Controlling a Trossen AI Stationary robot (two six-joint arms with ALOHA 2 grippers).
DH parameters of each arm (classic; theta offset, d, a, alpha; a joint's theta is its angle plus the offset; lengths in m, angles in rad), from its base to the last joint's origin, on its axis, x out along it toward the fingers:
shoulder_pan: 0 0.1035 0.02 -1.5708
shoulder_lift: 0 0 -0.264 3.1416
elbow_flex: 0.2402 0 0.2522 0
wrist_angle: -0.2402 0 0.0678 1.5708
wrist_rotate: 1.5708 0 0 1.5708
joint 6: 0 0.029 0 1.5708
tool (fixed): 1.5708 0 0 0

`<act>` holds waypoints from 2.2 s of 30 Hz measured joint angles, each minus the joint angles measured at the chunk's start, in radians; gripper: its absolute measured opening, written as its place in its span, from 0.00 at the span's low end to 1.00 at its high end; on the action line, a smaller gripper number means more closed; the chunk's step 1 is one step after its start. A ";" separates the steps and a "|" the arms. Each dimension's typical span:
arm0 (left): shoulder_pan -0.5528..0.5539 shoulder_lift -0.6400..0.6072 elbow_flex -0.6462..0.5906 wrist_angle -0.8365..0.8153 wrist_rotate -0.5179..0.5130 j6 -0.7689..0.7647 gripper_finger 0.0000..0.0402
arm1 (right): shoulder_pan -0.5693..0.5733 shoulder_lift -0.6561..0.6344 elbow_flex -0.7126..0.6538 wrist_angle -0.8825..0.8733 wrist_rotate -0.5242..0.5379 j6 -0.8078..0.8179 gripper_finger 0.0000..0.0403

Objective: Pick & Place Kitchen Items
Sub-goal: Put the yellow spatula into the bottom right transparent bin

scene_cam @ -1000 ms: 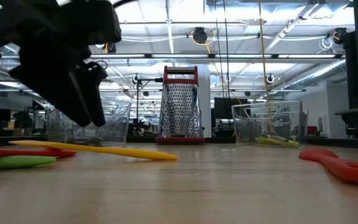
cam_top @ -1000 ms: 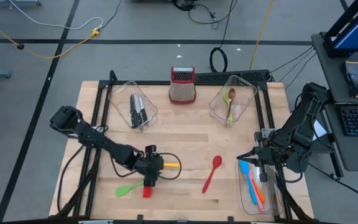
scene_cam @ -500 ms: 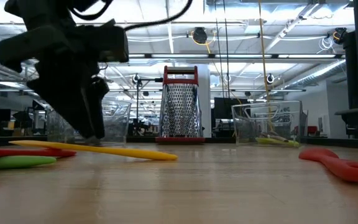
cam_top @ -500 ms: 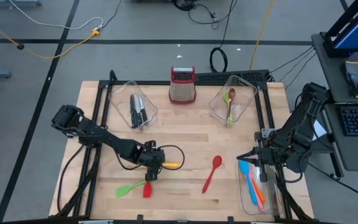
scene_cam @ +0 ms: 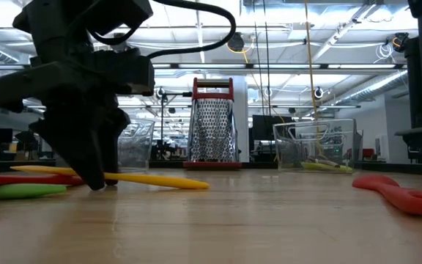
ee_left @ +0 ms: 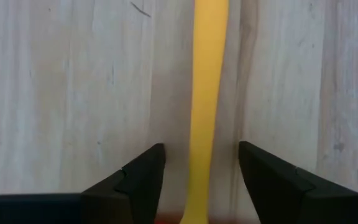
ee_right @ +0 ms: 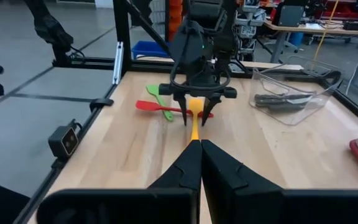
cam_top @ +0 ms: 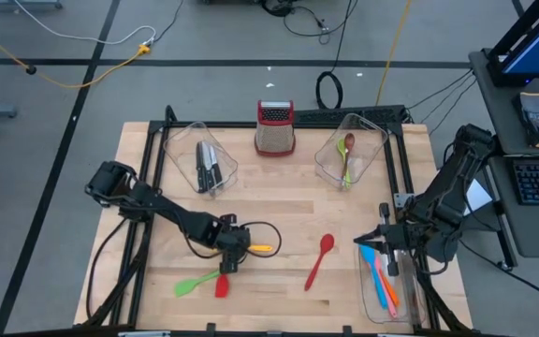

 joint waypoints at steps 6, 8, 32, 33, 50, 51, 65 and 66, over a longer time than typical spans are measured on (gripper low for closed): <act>0.011 -0.011 -0.003 0.001 -0.010 0.042 0.28 | 0.000 0.000 -0.027 0.048 0.000 -0.004 0.01; 0.011 -0.010 -0.003 0.001 -0.015 0.064 0.17 | 0.000 0.000 -0.033 0.051 0.000 0.000 0.01; 0.018 -0.372 0.143 -0.214 -0.207 0.079 0.02 | -0.001 0.000 -0.044 0.112 0.002 -0.030 0.01; 0.021 -0.372 0.165 -0.199 -0.205 0.074 0.02 | -0.004 0.001 -0.044 0.121 0.001 -0.046 0.01; 0.129 -0.350 0.266 0.017 0.035 -0.324 0.02 | -0.233 0.294 -0.044 0.660 -0.050 -0.949 0.11; 0.137 -0.346 0.266 0.019 0.046 -0.358 0.02 | -0.248 0.319 -0.044 0.687 -0.049 -0.983 0.12; 0.210 -0.199 0.266 0.030 0.233 -0.621 0.02 | -0.381 0.589 0.030 0.862 0.034 -1.182 0.42; 0.214 -0.187 0.266 0.031 0.246 -0.627 0.02 | -0.388 0.608 0.043 0.862 0.032 -1.186 0.44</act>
